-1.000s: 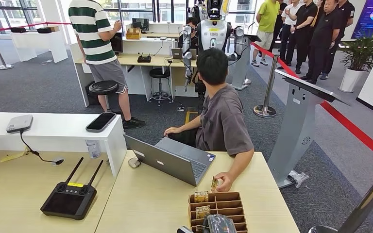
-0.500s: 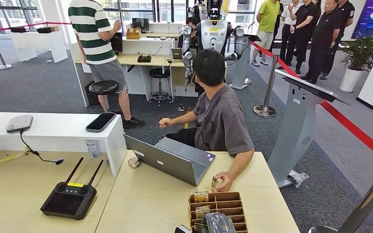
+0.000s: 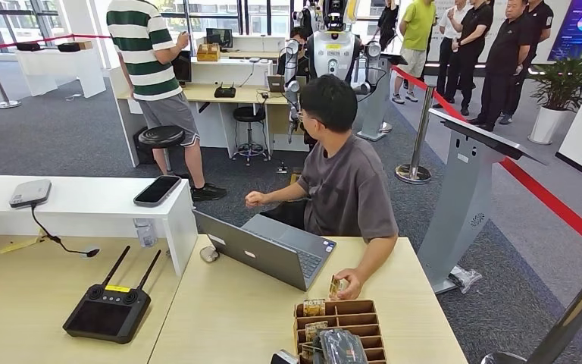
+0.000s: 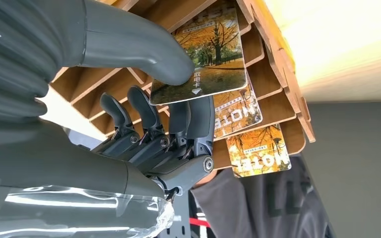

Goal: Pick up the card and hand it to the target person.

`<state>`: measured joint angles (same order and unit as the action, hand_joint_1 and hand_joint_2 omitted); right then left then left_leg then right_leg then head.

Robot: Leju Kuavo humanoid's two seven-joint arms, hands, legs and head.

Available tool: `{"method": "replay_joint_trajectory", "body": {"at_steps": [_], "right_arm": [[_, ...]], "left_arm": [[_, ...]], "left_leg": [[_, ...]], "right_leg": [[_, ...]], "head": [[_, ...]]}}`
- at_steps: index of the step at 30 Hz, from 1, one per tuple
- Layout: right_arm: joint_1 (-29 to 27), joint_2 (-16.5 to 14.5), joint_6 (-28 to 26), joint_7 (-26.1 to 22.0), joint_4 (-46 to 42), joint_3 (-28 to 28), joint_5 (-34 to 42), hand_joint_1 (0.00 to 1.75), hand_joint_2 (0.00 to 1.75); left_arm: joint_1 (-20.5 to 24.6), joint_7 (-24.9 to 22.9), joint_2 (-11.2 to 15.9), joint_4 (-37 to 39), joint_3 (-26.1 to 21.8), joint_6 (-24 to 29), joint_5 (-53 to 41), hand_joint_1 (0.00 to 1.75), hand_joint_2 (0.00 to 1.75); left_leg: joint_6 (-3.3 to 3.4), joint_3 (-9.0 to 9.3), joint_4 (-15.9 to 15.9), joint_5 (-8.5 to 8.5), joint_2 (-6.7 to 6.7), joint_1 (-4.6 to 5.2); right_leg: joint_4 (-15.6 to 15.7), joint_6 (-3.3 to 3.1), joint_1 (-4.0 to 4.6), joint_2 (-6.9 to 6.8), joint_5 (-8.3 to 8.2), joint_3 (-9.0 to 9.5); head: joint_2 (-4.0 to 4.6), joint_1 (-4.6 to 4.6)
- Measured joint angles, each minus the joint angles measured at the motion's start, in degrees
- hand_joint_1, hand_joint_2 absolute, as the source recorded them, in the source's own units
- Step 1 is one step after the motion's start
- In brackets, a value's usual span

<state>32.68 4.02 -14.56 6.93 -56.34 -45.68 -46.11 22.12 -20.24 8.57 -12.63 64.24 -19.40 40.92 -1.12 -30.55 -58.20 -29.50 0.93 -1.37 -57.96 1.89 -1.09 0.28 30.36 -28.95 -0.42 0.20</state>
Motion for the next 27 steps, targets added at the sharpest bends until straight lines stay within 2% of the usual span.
{"method": "replay_joint_trajectory", "body": {"at_steps": [5, 12, 18, 27], "right_arm": [[0.6, 1.5, 3.6, 1.5, -3.5, -0.1, -2.4, 1.48, 1.75], [1.8, 5.0, 3.7, 3.7, -11.1, 0.7, -4.1, 1.53, 1.75], [2.7, 7.2, 0.5, 5.0, -17.2, 3.2, -4.2, 1.55, 1.75], [5.2, 7.4, -3.8, 4.1, -19.4, 5.5, -5.4, 1.53, 1.75]], "left_arm": [[0.0, 0.0, 0.0, 0.0, 0.0, 0.0, -0.1, 0.0, 0.0], [-0.1, 0.2, 0.2, 0.0, 0.0, 0.0, -0.1, 0.0, 0.0], [-0.4, 0.6, 0.3, 0.0, 0.0, 0.1, -0.1, 0.0, 0.0], [-0.5, 0.6, 0.2, 0.0, 0.0, 0.1, -0.1, 0.0, 0.0]], "left_leg": [[0.0, 0.0, 0.0, 0.0, 0.0, 0.0], [0.0, 0.01, 0.0, 0.0, 0.0, 0.01], [0.0, 0.01, 0.0, 0.0, -0.01, 0.0], [0.0, 0.0, 0.0, 0.0, 0.0, 0.0]], "right_leg": [[0.0, 0.0, 0.0, 0.0, 0.0, 0.0], [0.0, 0.0, -0.01, 0.0, 0.0, 0.0], [0.0, 0.0, 0.0, 0.0, 0.0, 0.0], [0.0, 0.0, 0.0, -0.01, 0.0, 0.02]], "head": [[0.0, -0.02], [0.0, -0.02], [0.0, -0.01], [0.0, 0.0]]}}
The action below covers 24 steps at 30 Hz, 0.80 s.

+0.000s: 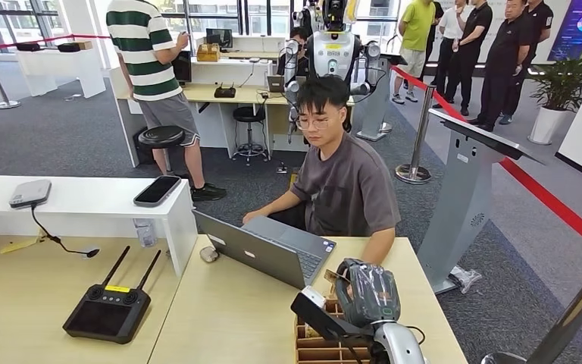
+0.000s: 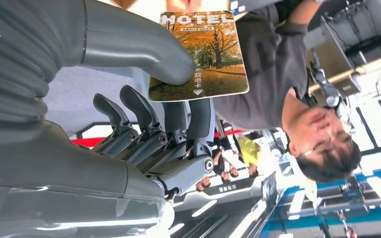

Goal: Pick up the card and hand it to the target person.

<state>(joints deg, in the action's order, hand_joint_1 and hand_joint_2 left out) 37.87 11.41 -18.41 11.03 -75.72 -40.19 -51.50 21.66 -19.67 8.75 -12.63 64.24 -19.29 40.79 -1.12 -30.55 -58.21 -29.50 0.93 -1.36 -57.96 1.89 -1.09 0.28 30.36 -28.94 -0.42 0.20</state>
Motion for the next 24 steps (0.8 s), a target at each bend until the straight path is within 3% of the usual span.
{"method": "replay_joint_trajectory", "body": {"at_steps": [10, 24], "right_arm": [[3.1, -1.7, -8.7, -3.2, 4.4, 1.5, -0.3, 1.54, 1.75], [4.1, -3.6, -9.5, -3.7, 9.9, 2.1, -0.4, 1.54, 1.75]], "left_arm": [[0.2, 0.0, -0.6, 0.0, 0.0, -0.2, -0.7, 0.0, 0.0], [0.2, 0.0, -1.1, 0.0, 0.0, -0.2, -0.7, 0.0, 0.0]], "left_leg": [[0.0, -0.01, 0.0, 0.0, 0.01, 0.0], [0.0, -0.01, 0.0, 0.0, 0.01, 0.0]], "right_leg": [[0.0, 0.0, 0.0, 0.0, 0.0, 0.0], [0.0, 0.0, 0.0, -0.01, 0.0, 0.0]], "head": [[0.0, -0.01], [0.0, -0.01]]}}
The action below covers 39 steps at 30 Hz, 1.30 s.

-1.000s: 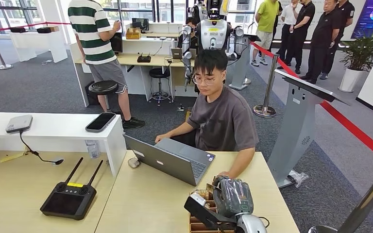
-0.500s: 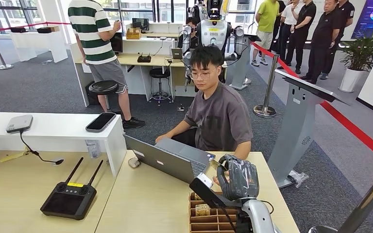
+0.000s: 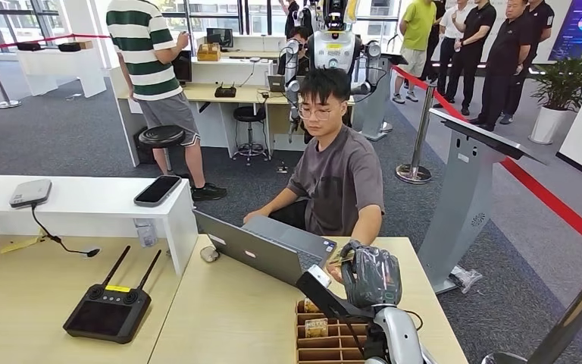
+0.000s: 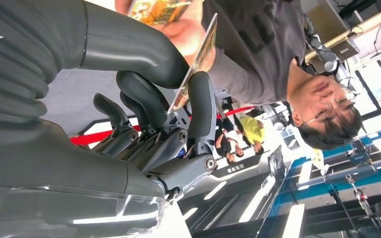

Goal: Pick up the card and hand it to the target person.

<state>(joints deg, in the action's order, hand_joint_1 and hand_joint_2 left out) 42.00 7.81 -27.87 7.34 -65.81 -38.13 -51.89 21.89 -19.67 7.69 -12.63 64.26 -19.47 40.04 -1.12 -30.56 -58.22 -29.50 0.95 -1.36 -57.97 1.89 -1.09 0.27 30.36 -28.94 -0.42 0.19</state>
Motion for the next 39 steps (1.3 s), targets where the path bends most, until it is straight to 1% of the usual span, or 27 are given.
{"method": "replay_joint_trajectory", "body": {"at_steps": [5, 9, 14, 20, 22, 24, 26, 29, 32, 33, 34, 37, 38, 39], "right_arm": [[0.1, -0.3, -0.2, -0.1, 0.9, 0.2, 0.0, 1.55, 1.75], [1.0, -0.8, -2.6, -0.7, 2.9, 0.2, -0.6, 1.54, 1.75], [3.7, -2.2, -6.2, -1.9, 9.6, 0.2, -2.9, 1.54, 1.75], [5.8, -3.7, -7.1, -2.5, 18.8, 0.2, -3.3, 1.49, 1.75], [6.0, -4.3, -5.4, -4.7, 21.0, 0.6, 1.1, 1.49, 1.75], [6.0, -5.2, -2.1, -7.6, 22.9, 1.9, 8.3, 1.48, 1.75], [5.9, -6.2, 1.6, -9.2, 24.8, 3.3, 13.9, 1.47, 1.75], [5.8, -7.3, 6.2, -10.0, 27.1, 4.9, 18.7, 1.47, 1.75], [5.8, -8.3, 9.0, -10.1, 29.1, 6.0, 21.4, 1.47, 1.75], [5.8, -8.5, 9.7, -10.1, 29.5, 6.3, 22.1, 1.43, 1.75], [5.8, -8.8, 10.2, -10.2, 30.0, 6.7, 22.6, 1.23, 1.75], [5.8, -9.4, 10.6, -10.2, 31.2, 7.4, 23.3, 0.25, 1.75], [5.8, -9.5, 10.7, -10.2, 31.4, 7.5, 23.4, 0.07, 1.75], [5.7, -9.6, 10.7, -10.2, 31.7, 7.7, 23.5, 0.02, 1.75]], "left_arm": [[0.0, 0.0, 0.0, 0.0, 0.0, 0.0, 0.0, 0.0, 0.0], [0.1, 0.1, -0.1, 0.0, 0.1, -0.2, -0.4, 0.0, 0.0], [0.5, 0.1, -0.6, 0.0, 0.2, -0.6, -1.0, 0.0, 0.0], [1.0, 0.3, -1.0, 0.0, 0.6, -0.8, -1.3, 0.0, 0.0], [1.0, 0.2, -1.1, 0.0, 0.8, -0.8, -1.2, 0.0, 0.0], [1.0, 0.0, -1.1, 0.0, 1.0, -0.8, -1.0, 0.0, 0.0], [1.0, -0.2, -1.2, 0.0, 1.1, -0.8, -0.9, 0.0, 0.0], [1.0, -0.6, -1.2, 0.0, 1.2, -0.8, -0.6, 0.0, 0.0], [1.0, -1.0, -1.2, 0.0, 1.2, -0.8, -0.4, 0.0, 0.0], [1.0, -1.1, -1.2, 0.0, 1.2, -0.8, -0.3, 0.0, 0.0], [1.0, -1.2, -1.2, 0.0, 1.2, -0.8, -0.3, 0.0, 0.0], [1.0, -1.2, -1.2, 0.0, 1.2, -0.8, -0.3, 0.0, 0.0], [1.0, -1.2, -1.2, 0.0, 1.2, -0.8, -0.3, 0.0, 0.0], [1.0, -1.2, -1.2, 0.0, 1.2, -0.8, -0.3, 0.0, 0.0]], "left_leg": [[0.0, 0.0, 0.0, 0.0, 0.0, 0.0], [0.0, 0.0, 0.0, 0.0, -0.01, 0.0], [0.0, 0.0, 0.0, 0.0, 0.0, 0.0], [0.0, 0.0, 0.0, 0.0, 0.01, 0.0], [0.0, 0.01, 0.0, 0.0, -0.01, 0.0], [0.0, 0.02, 0.0, 0.0, -0.02, 0.0], [0.0, 0.01, 0.0, 0.0, -0.02, 0.0], [0.0, 0.01, 0.0, 0.0, -0.01, 0.0], [0.0, 0.02, 0.0, 0.0, -0.01, 0.0], [0.0, 0.02, 0.0, 0.0, -0.01, 0.0], [0.0, 0.01, 0.0, 0.0, 0.0, 0.0], [0.0, 0.01, 0.0, 0.0, -0.01, 0.0], [0.0, 0.01, 0.0, 0.0, -0.01, 0.0], [0.0, 0.01, 0.0, 0.0, -0.01, 0.0]], "right_leg": [[0.0, 0.0, 0.0, 0.0, 0.0, 0.0], [0.0, 0.0, 0.0, 0.0, 0.0, 0.0], [0.0, 0.0, 0.0, -0.01, 0.0, 0.0], [0.0, 0.0, 0.0, 0.0, 0.0, 0.0], [0.0, 0.0, 0.0, 0.0, 0.0, 0.0], [0.0, 0.0, 0.0, 0.0, 0.0, 0.0], [0.0, 0.0, 0.0, 0.0, 0.0, 0.0], [0.0, 0.0, 0.0, 0.0, 0.0, 0.0], [0.0, 0.0, 0.0, 0.01, 0.0, 0.0], [0.0, 0.0, 0.0, 0.01, 0.0, 0.0], [0.0, 0.0, 0.0, 0.01, 0.0, 0.0], [0.0, 0.0, 0.0, 0.01, 0.0, -0.01], [0.0, 0.0, 0.0, 0.01, 0.0, -0.01], [0.0, 0.0, 0.0, 0.01, 0.0, -0.01]], "head": [[0.0, 0.01], [0.0, 0.01], [0.0, -0.01], [0.0, 0.01], [0.0, 0.01], [0.0, 0.02], [0.0, 0.02], [0.0, -0.01], [0.0, 0.01], [0.0, 0.0], [0.0, 0.01], [0.0, 0.01], [0.0, -0.01], [0.0, 0.01]]}}
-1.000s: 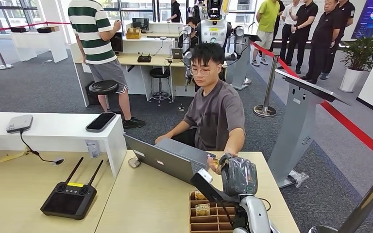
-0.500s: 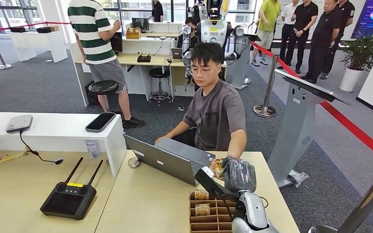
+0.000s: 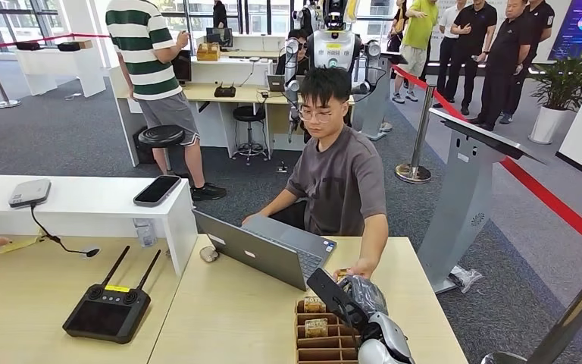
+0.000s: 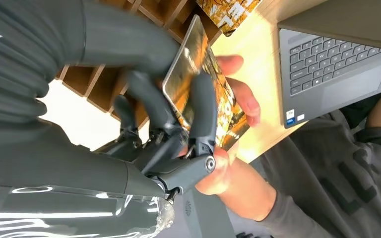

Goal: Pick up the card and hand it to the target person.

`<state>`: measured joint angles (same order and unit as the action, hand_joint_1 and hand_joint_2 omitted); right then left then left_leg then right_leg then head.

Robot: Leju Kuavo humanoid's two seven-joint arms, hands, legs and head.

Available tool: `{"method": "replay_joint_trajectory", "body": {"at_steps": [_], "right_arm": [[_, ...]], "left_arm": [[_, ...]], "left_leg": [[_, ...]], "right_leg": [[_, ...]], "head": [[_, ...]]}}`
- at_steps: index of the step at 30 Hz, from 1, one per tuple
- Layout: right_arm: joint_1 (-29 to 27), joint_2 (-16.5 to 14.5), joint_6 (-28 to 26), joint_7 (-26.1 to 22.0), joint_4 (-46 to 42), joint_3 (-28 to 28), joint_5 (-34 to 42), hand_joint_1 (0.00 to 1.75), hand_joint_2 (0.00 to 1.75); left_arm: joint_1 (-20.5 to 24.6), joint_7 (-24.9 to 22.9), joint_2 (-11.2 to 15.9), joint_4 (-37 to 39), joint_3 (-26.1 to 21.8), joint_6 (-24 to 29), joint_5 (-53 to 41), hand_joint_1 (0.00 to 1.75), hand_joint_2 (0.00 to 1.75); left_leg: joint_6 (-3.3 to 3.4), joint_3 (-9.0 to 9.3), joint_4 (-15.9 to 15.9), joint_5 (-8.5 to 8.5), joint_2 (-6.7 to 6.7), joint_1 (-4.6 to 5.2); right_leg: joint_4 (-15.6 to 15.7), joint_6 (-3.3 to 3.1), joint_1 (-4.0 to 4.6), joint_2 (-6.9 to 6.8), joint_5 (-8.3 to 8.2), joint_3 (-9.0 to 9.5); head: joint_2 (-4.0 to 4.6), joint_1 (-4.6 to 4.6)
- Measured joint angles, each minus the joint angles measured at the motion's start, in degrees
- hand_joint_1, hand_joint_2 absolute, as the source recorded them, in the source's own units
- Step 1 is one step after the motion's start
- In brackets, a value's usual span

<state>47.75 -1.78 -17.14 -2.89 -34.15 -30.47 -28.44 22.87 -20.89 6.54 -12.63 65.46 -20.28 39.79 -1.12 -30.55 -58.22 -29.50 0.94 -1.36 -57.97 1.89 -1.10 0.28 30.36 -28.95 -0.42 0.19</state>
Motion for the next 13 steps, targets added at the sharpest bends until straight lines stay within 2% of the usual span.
{"method": "replay_joint_trajectory", "body": {"at_steps": [8, 13], "right_arm": [[0.0, -0.8, -0.4, -0.1, 2.0, 1.1, 0.4, 0.0, 1.75], [-0.1, -0.8, -3.5, -0.6, 2.4, 1.2, 1.6, 0.0, 1.75]], "left_arm": [[0.0, -0.1, 0.0, 0.0, 0.0, 0.0, 0.2, 0.0, 0.0], [0.0, -0.1, 0.0, 0.0, 0.0, 0.1, 0.4, 0.0, 0.0]], "left_leg": [[0.0, 0.01, 0.0, 0.0, 0.0, 0.0], [0.0, 0.01, 0.0, 0.0, 0.0, 0.0]], "right_leg": [[0.0, 0.0, 0.0, 0.0, 0.0, 0.01], [0.0, 0.0, 0.0, 0.0, 0.0, 0.01]], "head": [[0.0, 0.0], [0.0, 0.0]]}}
